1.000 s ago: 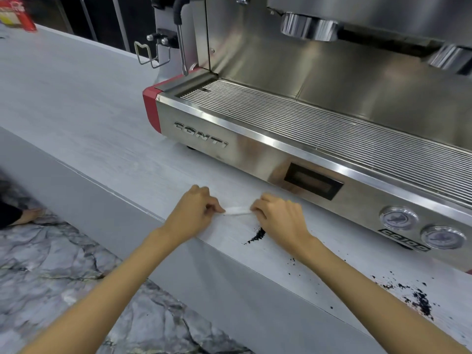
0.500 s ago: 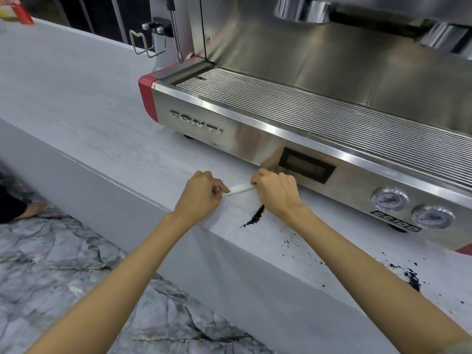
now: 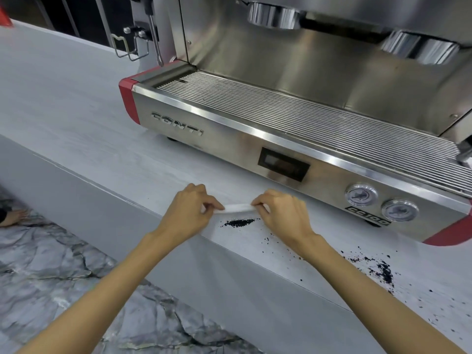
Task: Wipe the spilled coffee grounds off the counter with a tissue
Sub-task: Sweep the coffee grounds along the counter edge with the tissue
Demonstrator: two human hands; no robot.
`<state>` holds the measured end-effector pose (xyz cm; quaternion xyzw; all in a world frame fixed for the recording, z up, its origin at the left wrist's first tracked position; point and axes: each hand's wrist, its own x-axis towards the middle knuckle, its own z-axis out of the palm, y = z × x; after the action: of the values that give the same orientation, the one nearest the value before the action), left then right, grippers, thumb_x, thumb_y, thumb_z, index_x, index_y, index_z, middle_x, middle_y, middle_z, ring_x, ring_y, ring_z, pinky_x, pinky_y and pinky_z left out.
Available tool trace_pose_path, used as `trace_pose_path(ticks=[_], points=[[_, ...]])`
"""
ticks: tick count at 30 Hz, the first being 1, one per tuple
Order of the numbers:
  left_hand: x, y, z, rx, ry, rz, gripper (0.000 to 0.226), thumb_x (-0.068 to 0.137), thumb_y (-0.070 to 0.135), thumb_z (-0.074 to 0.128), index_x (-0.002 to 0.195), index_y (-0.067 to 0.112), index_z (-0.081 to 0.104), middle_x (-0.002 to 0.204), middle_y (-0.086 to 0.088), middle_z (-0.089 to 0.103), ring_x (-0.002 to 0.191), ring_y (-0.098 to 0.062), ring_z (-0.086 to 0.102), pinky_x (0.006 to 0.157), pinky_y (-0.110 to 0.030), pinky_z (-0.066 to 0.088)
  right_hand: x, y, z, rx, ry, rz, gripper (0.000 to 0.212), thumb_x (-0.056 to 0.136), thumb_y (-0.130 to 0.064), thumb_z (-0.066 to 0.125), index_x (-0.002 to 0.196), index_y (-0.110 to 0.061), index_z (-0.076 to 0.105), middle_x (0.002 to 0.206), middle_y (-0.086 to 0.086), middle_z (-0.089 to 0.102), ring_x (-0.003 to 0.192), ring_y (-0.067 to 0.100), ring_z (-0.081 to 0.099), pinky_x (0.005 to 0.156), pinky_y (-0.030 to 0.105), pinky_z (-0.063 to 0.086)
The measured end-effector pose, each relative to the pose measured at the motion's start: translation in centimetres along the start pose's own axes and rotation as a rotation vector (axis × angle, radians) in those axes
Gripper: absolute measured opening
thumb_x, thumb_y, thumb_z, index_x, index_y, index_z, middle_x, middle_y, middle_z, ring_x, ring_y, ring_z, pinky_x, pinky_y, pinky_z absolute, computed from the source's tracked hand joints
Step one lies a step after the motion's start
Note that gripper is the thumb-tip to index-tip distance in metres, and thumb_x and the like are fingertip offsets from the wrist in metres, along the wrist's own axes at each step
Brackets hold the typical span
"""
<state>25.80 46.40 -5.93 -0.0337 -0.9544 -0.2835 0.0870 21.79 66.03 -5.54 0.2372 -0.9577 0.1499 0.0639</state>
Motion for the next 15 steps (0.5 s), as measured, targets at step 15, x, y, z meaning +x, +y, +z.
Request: trace_pose_path(ticks=[15], points=[[-2.6,0.3,0.4,-0.055,0.072,-0.313,0.019,0.076,0.005,0.059,0.085,0.013,0.074,0.056,0.011,0.046,0.055,-0.004,0.043,0.052,-0.01,0.03,6.2,-2.0,2.3,-0.03,-0.077,-0.27,0.02,0.091,-0.021,0.052,0.097,-0.023,0.071,0.101,-0.003,0.064,0.083,0.023,0.062,0.052,0.025,0.029]])
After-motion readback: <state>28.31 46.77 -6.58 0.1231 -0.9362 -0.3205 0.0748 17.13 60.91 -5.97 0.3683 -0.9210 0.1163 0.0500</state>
